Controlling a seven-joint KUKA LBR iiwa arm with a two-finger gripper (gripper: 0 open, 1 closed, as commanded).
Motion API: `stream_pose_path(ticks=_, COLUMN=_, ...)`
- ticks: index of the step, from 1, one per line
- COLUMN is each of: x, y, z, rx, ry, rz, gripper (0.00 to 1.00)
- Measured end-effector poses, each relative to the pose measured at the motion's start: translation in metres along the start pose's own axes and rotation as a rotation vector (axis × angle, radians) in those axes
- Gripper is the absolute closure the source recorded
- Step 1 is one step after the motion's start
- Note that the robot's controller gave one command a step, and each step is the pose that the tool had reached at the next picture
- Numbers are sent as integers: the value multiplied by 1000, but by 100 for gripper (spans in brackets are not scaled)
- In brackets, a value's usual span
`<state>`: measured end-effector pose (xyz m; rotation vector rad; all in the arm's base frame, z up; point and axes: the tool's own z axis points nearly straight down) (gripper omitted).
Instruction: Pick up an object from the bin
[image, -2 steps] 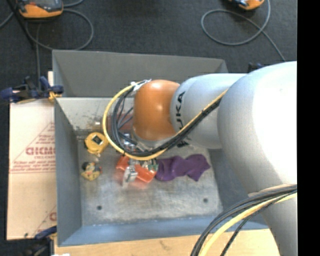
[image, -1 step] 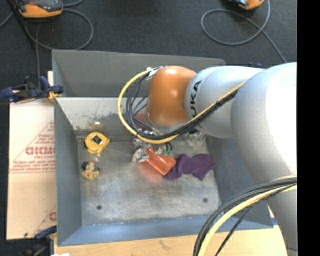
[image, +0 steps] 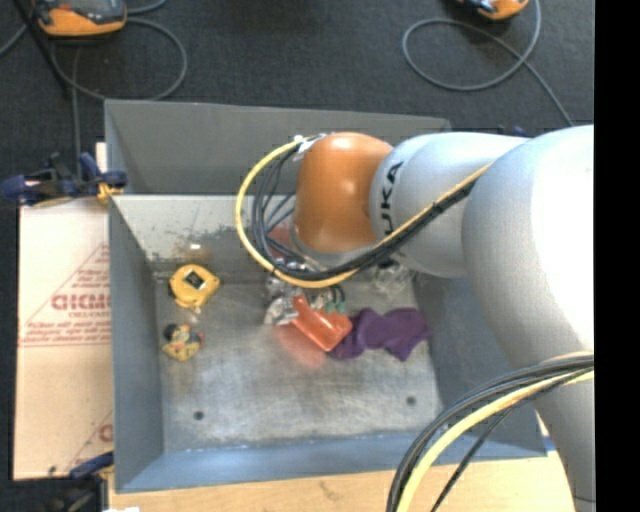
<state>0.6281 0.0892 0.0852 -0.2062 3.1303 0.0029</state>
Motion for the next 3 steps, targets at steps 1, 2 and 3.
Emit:
stream_pose_path(ticks=1, x=3, y=-19, z=-48, rx=-1, ry=8, rz=22, gripper=100)
stream_pose_path(ticks=2, x=0, y=-31, z=-90, rx=1, ry=-1, rz=78, gripper=100)
stream_pose_path(ticks=3, x=4, y=-29, z=-116, rx=3, ry=3, rz=50, gripper=100)
